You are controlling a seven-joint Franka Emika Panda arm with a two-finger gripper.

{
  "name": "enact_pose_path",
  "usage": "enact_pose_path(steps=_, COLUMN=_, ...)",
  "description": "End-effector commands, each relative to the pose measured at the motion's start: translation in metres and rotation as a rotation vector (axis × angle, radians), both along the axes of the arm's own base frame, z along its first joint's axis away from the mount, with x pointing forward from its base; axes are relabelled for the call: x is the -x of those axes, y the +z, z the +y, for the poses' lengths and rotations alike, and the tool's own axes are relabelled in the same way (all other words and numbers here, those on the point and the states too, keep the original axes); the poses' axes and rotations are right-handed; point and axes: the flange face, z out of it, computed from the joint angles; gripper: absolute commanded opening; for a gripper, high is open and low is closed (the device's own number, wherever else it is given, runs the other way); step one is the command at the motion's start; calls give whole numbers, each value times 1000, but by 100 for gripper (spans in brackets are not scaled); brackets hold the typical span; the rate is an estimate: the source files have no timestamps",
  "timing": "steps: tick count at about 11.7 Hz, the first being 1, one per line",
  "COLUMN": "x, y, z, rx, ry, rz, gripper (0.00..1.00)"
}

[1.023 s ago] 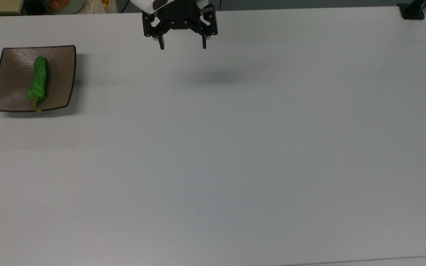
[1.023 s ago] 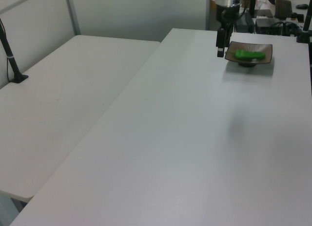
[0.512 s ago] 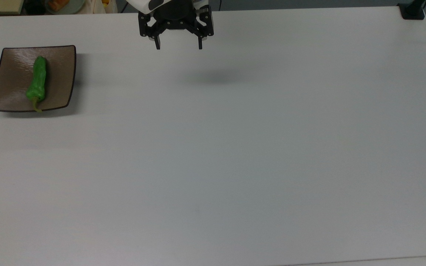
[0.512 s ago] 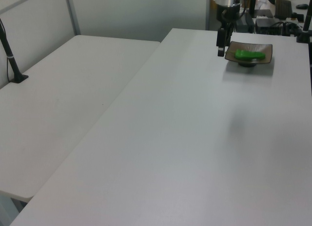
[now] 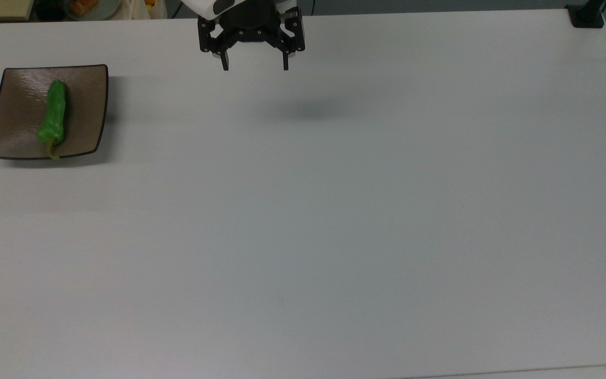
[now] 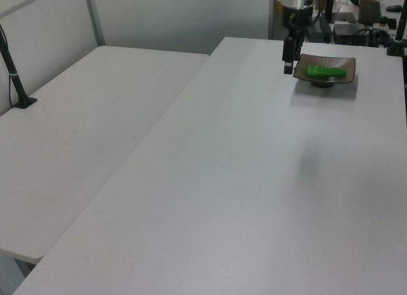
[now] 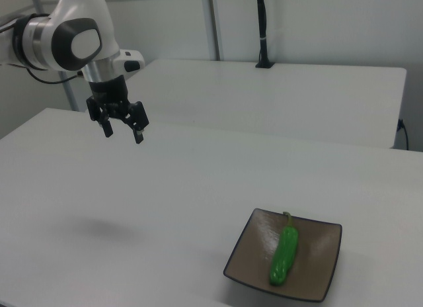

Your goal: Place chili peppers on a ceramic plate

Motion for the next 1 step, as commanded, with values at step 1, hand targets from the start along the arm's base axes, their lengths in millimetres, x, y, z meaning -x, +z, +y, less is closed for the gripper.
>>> enact_pose_path(steps=1, x=10, y=4, z=-2, rx=22, ry=-3, rz=3, gripper=100)
